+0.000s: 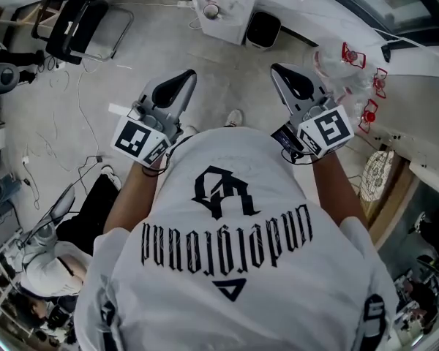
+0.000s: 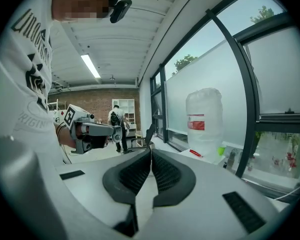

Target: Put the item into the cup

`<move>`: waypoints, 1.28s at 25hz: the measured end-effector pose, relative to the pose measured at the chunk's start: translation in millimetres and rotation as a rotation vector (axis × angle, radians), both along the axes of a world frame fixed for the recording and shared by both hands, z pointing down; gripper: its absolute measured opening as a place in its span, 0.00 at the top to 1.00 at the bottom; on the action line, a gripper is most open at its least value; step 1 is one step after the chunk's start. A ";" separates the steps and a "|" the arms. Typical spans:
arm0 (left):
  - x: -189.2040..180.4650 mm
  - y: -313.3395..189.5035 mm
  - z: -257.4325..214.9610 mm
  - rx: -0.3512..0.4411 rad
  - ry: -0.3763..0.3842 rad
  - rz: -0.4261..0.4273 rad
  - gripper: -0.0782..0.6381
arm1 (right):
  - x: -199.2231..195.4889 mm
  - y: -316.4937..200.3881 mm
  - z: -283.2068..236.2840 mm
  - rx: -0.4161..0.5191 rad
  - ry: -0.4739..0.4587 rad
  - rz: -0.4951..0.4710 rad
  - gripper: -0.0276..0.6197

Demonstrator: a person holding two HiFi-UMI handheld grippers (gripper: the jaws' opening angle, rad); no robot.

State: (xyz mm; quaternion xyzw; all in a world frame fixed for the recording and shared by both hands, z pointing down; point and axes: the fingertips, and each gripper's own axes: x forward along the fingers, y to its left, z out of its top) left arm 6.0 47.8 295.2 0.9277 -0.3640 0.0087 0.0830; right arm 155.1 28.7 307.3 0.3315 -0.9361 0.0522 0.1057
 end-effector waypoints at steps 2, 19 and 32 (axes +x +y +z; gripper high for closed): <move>-8.4 8.3 -2.7 0.006 -0.001 0.007 0.87 | -8.0 11.0 -2.4 0.006 -0.001 0.003 0.93; -123.0 88.1 -19.1 0.023 0.012 0.042 0.87 | -120.0 103.2 -7.5 0.014 0.019 0.017 0.93; -179.1 129.0 -14.9 0.035 0.036 0.089 0.87 | -190.1 158.6 -7.5 0.045 0.018 0.039 0.93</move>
